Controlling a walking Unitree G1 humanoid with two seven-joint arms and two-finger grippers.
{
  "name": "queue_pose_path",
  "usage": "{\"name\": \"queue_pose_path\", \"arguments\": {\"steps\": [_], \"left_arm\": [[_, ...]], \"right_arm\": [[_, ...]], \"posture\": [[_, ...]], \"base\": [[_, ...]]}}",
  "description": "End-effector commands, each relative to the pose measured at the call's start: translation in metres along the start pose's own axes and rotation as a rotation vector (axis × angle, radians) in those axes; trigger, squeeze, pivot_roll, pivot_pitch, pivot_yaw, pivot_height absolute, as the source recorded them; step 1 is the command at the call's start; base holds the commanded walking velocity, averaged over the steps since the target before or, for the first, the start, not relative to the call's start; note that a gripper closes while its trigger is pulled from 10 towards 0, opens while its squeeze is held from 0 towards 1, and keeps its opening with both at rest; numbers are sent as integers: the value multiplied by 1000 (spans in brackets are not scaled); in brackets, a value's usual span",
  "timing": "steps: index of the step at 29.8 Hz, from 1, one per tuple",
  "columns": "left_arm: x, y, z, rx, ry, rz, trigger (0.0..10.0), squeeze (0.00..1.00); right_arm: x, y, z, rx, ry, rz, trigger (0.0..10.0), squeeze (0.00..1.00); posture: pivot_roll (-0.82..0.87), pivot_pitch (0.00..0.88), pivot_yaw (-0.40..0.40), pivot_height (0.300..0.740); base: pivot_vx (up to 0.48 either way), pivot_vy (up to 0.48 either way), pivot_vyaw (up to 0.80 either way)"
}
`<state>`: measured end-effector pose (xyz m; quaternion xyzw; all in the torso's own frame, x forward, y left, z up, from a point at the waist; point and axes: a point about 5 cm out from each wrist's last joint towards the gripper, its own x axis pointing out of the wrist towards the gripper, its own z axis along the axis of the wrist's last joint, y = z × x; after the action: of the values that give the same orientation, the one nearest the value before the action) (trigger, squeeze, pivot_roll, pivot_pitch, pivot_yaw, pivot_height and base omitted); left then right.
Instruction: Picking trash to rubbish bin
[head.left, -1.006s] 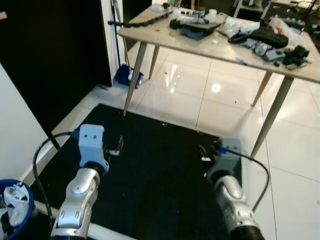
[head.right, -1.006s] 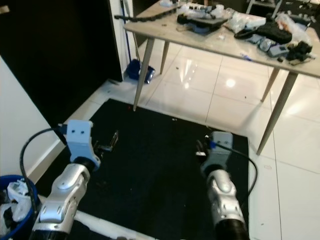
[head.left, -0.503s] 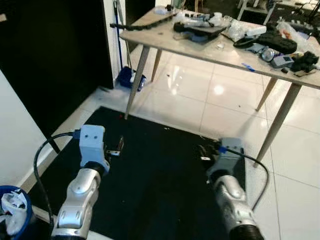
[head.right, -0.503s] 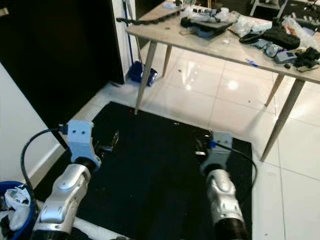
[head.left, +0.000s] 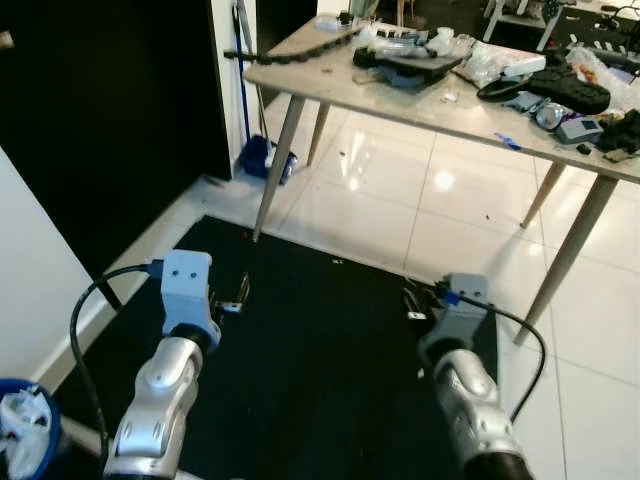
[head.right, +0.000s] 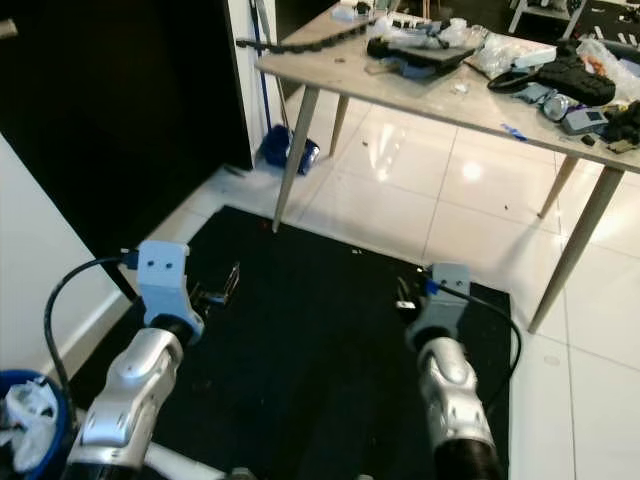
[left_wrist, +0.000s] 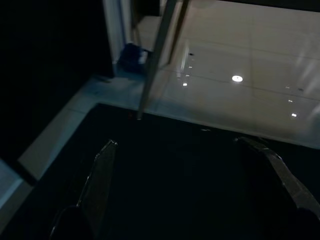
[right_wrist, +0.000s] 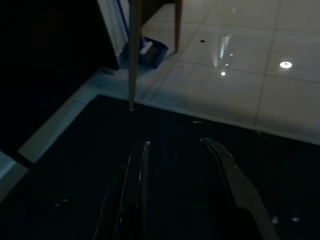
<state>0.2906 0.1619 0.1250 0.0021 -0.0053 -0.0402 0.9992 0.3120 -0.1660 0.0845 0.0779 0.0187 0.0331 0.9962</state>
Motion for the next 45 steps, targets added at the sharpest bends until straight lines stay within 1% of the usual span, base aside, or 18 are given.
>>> {"name": "queue_pose_path", "arguments": {"steps": [1,25,33,39,45], "left_arm": [[-3,-1,-4,2,20,-3,10000,0],[-3,-1,-5,3,22,-7,10000,0],[-2,-2,-4,3,20,-11,10000,0],[-2,-2,-4,3,21,-11,10000,0],[-2,-1,-4,3,21,-11,10000,0]], "right_arm": [[-3,-8,0,-12,8,-23,10000,0],[-3,-9,1,-15,1,-21,10000,0],[-3,-9,1,18,0,-34,10000,0],[-3,-9,2,22,-1,-33,10000,0],[-3,-8,2,13,-4,-30,10000,0]], "posture": [[39,143,-14,740],[38,132,-15,740],[38,135,-14,740],[39,137,-12,740],[41,141,-11,740]], "base": [[296,0,0],[305,0,0],[312,0,0],[316,0,-511],[315,0,0]]}}
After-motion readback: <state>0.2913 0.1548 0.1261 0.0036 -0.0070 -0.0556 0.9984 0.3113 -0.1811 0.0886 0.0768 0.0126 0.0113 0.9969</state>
